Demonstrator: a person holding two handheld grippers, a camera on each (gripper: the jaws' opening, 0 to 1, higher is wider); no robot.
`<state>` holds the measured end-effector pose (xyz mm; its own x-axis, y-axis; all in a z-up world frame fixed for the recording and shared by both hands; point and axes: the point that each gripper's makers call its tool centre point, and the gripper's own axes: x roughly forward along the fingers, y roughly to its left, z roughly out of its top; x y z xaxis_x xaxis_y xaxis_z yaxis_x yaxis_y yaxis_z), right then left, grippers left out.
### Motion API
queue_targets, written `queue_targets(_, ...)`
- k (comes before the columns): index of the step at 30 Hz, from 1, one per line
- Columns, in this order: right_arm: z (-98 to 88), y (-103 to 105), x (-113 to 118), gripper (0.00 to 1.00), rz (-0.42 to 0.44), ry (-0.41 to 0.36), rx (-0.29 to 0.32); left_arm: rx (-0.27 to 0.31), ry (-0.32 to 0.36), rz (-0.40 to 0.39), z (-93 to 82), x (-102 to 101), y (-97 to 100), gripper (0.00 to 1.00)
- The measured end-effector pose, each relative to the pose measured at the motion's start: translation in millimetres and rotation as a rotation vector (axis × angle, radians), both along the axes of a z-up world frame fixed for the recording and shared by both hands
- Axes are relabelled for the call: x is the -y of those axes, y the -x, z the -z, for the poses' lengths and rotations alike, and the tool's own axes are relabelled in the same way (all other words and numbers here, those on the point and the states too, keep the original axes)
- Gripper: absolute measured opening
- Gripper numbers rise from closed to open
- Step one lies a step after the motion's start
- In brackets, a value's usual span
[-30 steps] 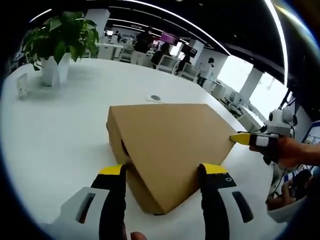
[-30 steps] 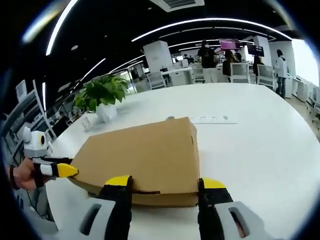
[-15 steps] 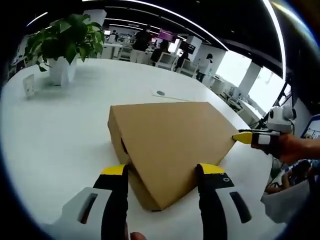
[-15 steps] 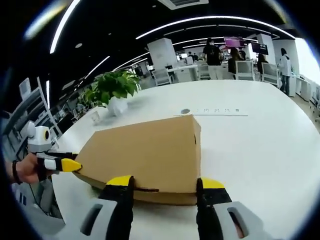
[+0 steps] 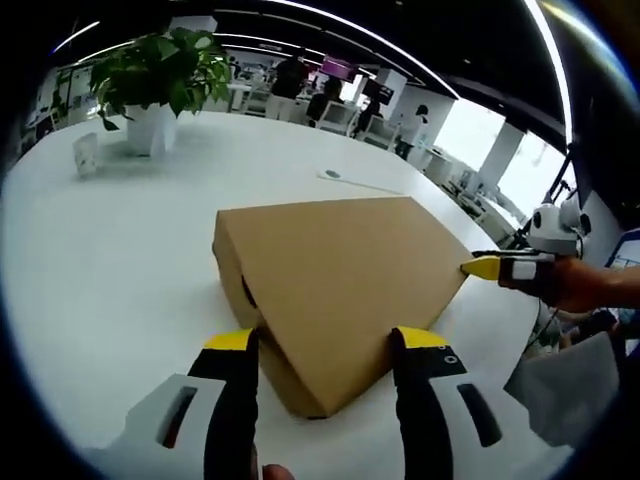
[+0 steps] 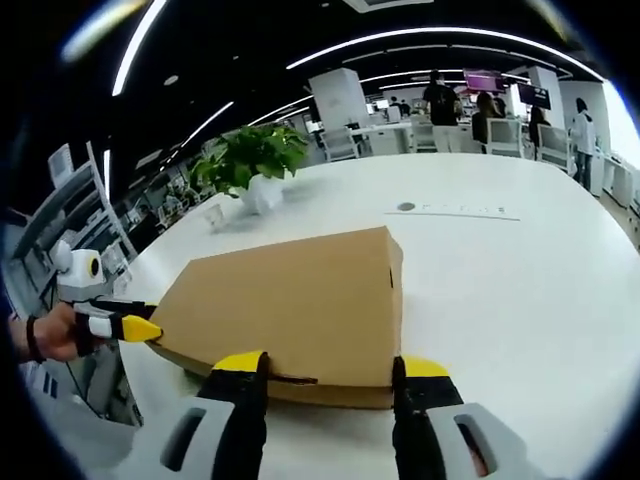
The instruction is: Operate the shoe box by opening the lid, removing the specified soft item, and placing it in the target area until the item is outside and the box remains undamaged.
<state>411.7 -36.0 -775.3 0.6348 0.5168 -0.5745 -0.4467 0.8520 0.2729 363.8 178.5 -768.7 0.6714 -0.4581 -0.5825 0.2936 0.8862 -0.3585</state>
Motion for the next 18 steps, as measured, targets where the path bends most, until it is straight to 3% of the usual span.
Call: queue_targets(18, -0.7, 33.8, -27.8, 0.47, -0.024, 0.004, -0.018, 0.005, 0.004, 0.011, 0.5, -31.0, 35.6, 0.54)
